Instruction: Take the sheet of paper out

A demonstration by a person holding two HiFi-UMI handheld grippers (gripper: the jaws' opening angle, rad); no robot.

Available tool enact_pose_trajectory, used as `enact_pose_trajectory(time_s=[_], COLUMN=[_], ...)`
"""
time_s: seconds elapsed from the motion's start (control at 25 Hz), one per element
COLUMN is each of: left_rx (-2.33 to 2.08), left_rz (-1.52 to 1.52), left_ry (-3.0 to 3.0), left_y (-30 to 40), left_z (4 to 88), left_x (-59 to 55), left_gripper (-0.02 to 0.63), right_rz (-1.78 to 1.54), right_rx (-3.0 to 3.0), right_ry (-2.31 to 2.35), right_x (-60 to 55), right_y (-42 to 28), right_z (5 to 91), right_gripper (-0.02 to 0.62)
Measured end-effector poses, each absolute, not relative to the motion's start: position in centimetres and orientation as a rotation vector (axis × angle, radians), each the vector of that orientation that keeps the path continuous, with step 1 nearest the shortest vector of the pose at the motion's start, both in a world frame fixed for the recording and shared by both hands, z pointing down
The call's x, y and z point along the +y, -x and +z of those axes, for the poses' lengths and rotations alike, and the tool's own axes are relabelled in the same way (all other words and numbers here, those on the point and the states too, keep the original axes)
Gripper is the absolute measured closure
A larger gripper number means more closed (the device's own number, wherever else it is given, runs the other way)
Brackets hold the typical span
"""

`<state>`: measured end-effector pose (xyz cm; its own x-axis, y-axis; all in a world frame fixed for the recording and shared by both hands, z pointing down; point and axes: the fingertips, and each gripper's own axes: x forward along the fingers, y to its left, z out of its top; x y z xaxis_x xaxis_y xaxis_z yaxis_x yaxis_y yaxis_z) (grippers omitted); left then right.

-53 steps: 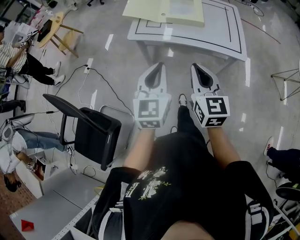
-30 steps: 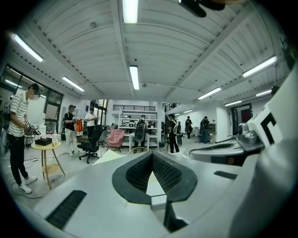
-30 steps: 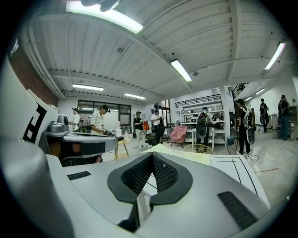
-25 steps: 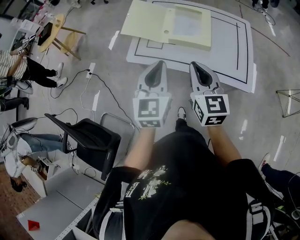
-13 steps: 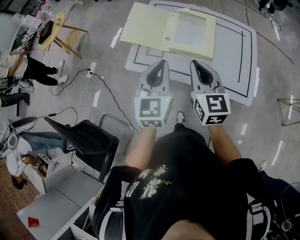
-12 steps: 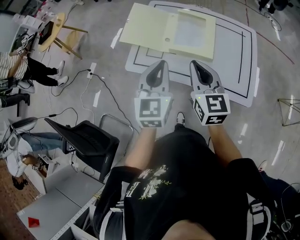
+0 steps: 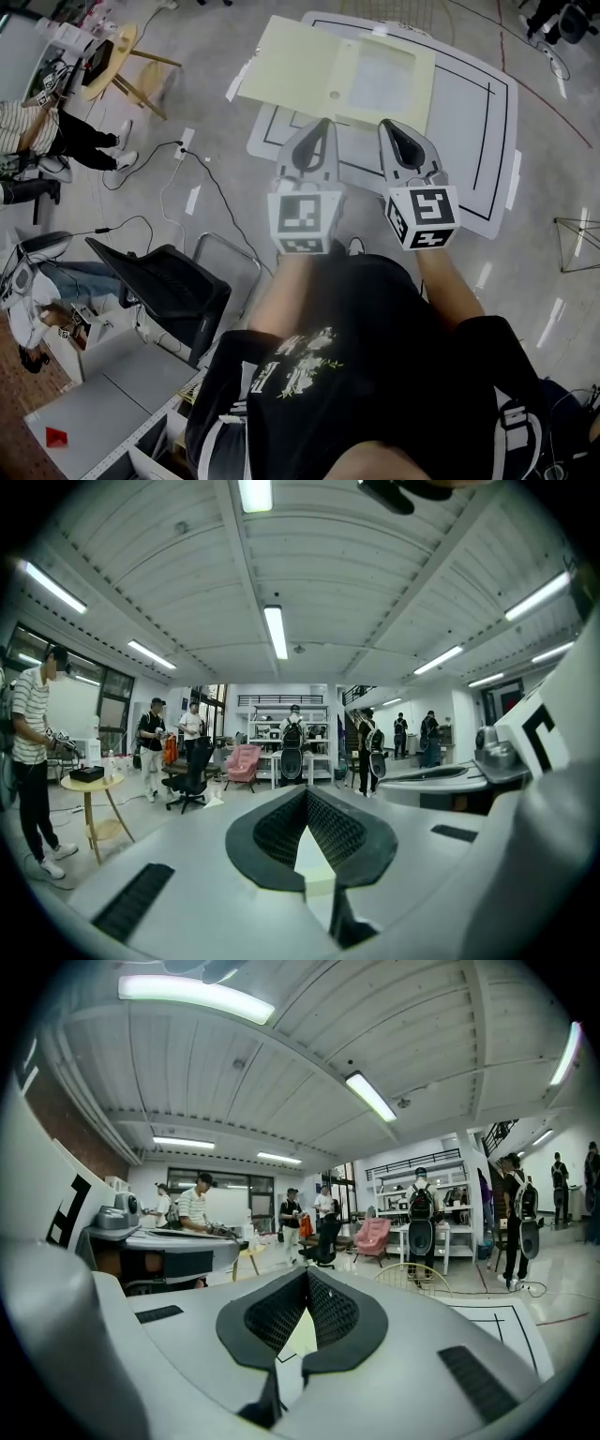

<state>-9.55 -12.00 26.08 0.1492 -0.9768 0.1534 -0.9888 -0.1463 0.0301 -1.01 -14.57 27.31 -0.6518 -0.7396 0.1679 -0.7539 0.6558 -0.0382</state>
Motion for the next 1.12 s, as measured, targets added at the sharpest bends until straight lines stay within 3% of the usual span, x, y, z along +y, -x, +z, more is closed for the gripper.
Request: enact_pose_trajectory(time_s=[1.12], left_rx=[-1.914], left_rz=[0.138], left_ry=[-2.272], left_y=[15.2], left_z=[28.5], left_x=[-21.1], left_gripper=[0.604], right_rz=[0.159], right_rx=[-2.647], right_ry=[-1.260], right_x=[-23.1], right_y=[5.9], right_z=[29.3], right_gripper=[0.595])
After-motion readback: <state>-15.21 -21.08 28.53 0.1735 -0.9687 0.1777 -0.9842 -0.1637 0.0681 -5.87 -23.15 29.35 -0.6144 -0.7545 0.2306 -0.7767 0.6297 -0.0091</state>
